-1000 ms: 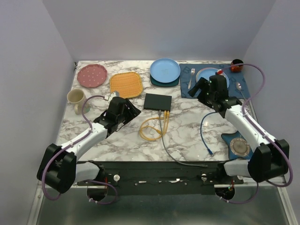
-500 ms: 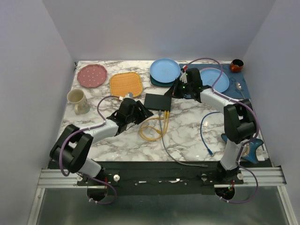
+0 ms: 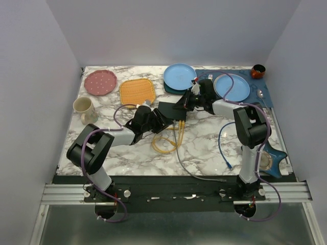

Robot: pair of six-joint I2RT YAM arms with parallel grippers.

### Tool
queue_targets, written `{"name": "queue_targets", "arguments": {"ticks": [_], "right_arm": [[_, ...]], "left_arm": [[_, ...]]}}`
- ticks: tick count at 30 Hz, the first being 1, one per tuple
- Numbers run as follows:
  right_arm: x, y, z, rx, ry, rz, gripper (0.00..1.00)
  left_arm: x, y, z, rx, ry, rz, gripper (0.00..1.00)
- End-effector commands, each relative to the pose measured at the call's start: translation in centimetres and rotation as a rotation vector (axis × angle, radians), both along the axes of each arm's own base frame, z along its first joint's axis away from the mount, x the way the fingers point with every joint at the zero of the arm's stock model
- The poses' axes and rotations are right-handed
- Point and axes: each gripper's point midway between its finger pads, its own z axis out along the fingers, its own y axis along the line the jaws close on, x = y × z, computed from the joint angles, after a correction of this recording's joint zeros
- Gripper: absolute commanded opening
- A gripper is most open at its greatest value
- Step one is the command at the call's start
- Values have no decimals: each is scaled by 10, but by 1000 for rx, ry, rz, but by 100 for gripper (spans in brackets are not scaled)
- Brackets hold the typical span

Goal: Pull the plug from the switch port

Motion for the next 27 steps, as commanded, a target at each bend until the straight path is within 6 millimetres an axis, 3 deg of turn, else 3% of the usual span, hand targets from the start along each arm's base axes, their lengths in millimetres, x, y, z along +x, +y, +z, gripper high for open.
{"name": "queue_targets", "arguments": {"ticks": [1,6,12,27], "right_arm": [[2,7,-8,39,16,32,21],[-1,6,-30,29,82,18,20],[-4,5,-41,32,113,6,20],[-15,-5,-80,-47,244,-40,19]], "left_arm": [[17,-6,18,-44,-48,1,58],[27,-4,5,-1,-21,13,58],[36,-5,-14,-4,29,22,57],[41,-19,-35,-79,80,6,56]]}}
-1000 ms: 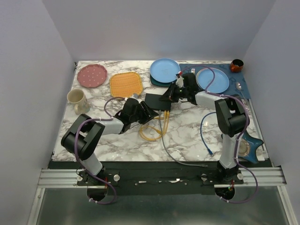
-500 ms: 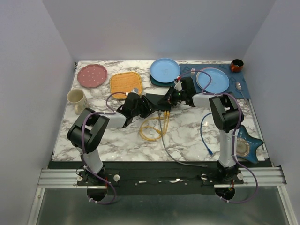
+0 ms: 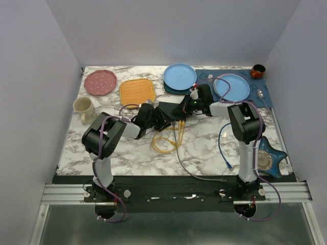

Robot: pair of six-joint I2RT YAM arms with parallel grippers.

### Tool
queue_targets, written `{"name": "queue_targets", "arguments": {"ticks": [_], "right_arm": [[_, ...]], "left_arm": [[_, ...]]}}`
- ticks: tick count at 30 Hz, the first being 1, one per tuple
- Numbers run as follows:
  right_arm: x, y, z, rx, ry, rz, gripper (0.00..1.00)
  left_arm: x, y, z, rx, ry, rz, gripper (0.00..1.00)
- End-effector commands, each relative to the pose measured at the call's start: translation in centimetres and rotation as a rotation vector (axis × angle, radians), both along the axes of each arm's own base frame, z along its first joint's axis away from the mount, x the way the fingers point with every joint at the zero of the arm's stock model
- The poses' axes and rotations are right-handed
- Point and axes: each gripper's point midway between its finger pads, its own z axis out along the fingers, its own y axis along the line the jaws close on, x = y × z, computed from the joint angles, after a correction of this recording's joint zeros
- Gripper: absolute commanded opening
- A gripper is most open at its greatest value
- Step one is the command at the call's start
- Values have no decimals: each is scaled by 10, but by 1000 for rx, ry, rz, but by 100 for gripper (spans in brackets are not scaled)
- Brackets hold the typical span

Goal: Pull the plug from the switch port

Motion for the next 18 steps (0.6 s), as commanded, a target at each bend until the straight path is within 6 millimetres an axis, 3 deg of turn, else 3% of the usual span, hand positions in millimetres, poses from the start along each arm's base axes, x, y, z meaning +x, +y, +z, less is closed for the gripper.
{"name": "queue_targets", "arguments": {"ticks": [1,18], "right_arm": [[-11,-9,-37,-64,105,-19,19],[-9,-7,-36,-62,98,-13,19]], "left_arm": [[6,-9,1,-42,8,-17,57],[9,-17,-6,-150,52,14,51]]}}
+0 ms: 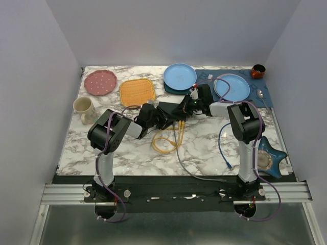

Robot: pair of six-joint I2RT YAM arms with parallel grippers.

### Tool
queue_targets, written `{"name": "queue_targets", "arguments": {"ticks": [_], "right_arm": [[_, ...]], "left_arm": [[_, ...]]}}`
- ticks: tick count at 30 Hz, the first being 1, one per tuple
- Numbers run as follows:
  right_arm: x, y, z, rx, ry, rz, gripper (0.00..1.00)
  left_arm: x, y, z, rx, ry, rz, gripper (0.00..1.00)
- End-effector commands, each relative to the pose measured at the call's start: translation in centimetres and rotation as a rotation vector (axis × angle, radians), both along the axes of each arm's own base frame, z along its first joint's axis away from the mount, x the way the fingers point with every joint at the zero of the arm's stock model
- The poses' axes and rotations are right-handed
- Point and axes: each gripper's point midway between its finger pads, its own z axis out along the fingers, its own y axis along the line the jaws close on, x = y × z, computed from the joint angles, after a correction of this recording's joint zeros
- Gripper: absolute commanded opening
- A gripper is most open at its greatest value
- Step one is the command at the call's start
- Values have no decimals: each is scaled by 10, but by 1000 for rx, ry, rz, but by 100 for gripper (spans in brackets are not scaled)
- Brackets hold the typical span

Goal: Pull the plug from the switch port

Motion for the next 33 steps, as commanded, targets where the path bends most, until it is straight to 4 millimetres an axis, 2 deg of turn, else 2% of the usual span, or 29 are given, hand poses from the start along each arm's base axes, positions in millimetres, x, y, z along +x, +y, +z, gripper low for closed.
{"name": "queue_targets", "arguments": {"ticks": [1,11,23,33], "right_arm": [[-10,-8,-35,-65,85,-6,19],[-9,-8,-34,-66,80,-4,17],[-9,-8,-34,-66,80,-6,17],[-8,-7,-34,-64,83,-7,17]], "left_arm": [[-4,-2,-6,-42,32,-1,51],[-7,2,-17,-9,65,30,42],[-5,-4,-20,-14,73,32,40],[-5,-4,-25,-11,87,35,27]]}}
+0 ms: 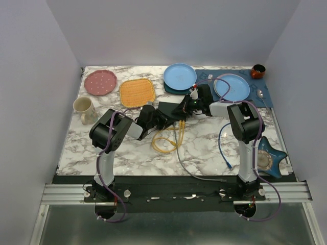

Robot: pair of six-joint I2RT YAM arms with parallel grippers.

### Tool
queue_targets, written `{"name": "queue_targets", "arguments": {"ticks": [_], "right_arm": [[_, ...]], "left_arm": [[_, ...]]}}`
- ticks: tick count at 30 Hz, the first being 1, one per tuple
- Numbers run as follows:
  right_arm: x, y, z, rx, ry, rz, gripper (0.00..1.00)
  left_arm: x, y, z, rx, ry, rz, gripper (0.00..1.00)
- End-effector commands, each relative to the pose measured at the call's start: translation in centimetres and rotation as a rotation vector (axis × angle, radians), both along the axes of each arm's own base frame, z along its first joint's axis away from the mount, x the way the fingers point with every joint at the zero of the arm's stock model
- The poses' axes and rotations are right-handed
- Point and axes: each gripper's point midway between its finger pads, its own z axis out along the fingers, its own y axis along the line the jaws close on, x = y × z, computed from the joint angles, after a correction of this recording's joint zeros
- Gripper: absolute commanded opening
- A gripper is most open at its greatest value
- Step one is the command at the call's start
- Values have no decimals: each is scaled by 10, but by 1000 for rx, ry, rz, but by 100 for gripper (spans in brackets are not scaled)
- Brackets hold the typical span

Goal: Pull the plug from the switch port

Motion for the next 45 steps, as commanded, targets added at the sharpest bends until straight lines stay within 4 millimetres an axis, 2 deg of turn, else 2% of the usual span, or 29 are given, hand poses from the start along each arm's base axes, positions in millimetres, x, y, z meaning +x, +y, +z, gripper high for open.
{"name": "queue_targets", "arguments": {"ticks": [1,14,22,26,28,29,30,32,33,34,39,45], "right_arm": [[-9,-8,-34,-65,82,-9,17],[-8,-8,-34,-65,81,-8,17],[-8,-11,-34,-91,91,-31,16],[-8,-23,-19,-142,39,-86,16],[-7,-28,7,-150,-19,-106,16],[-10,-34,7,-176,-26,-127,16],[-11,-38,27,-182,-68,-135,16],[-16,-43,35,-218,-102,-152,15],[-27,-48,33,-255,-94,-140,15],[-31,-48,42,-263,-116,-134,14],[-51,-54,25,-335,-74,-89,13],[-59,-53,2,-368,-24,-56,13]], "left_arm": [[-7,-4,-18,30,43,-14,27],[-7,-5,-21,16,44,-18,16],[-9,-4,-23,6,48,-22,2],[-9,0,-24,-10,47,-14,0],[-9,3,-27,-14,52,-9,0],[-9,3,-26,-20,48,-11,0],[-11,4,-28,-20,53,-11,0],[-11,5,-28,-25,54,-11,0],[-12,5,-30,-26,58,-8,0],[-12,5,-31,-28,60,-8,0],[-10,3,-26,-44,50,-7,0],[-11,4,-24,-43,46,-8,0]]}}
